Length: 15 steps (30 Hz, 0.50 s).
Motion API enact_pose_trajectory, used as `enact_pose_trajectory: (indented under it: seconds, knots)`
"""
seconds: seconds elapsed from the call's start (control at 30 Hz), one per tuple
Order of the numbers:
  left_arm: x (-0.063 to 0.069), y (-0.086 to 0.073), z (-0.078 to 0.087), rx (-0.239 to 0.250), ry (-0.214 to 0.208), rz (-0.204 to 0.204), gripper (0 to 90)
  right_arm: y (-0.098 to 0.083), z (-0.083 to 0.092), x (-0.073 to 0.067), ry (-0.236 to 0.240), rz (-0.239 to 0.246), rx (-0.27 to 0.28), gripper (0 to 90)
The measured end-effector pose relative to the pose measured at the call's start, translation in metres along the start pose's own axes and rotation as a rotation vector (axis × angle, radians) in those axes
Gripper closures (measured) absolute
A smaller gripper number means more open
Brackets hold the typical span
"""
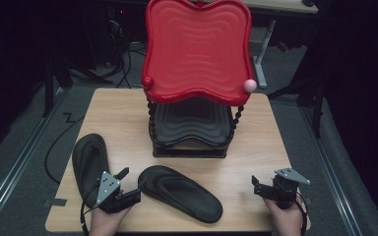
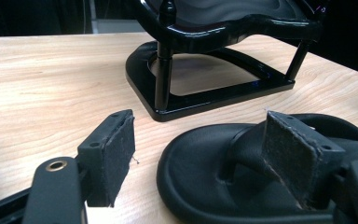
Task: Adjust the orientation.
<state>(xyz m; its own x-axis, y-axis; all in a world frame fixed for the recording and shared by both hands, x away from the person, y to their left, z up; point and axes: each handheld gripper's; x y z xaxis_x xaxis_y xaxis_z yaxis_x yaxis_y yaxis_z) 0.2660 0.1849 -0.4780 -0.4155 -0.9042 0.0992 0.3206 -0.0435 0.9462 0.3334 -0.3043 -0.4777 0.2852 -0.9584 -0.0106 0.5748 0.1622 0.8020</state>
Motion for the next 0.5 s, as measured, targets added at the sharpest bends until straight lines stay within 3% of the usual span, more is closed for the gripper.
enact_pose_trajectory:
  seconds: [0.3, 0.5]
  knots:
    - [-0.0008, 0.0007, -0.0046, -0.020, 0.007, -0.016, 26.0, -0.0051, 0.0032, -0.0037, 0.051, 0.013, 0.015, 0.0]
    - [-0.0040, 0.0017, 0.0009, -0.039, 0.024, -0.032, 26.0, -0.0026, -0.0003, -0.0048, 0.056, 0.008, 0.020, 0.0]
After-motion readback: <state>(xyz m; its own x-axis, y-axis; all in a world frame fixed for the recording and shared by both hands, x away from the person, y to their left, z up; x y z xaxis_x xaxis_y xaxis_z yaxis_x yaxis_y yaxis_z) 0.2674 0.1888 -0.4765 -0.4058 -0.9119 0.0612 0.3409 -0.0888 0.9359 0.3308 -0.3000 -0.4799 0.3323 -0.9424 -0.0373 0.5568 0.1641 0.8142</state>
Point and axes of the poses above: each handheld gripper's, and its own axes: z roughly backward along the jaws, y roughly out of its top, x roughly to its right, and after that the axes turned 1 degree about y, right-handed
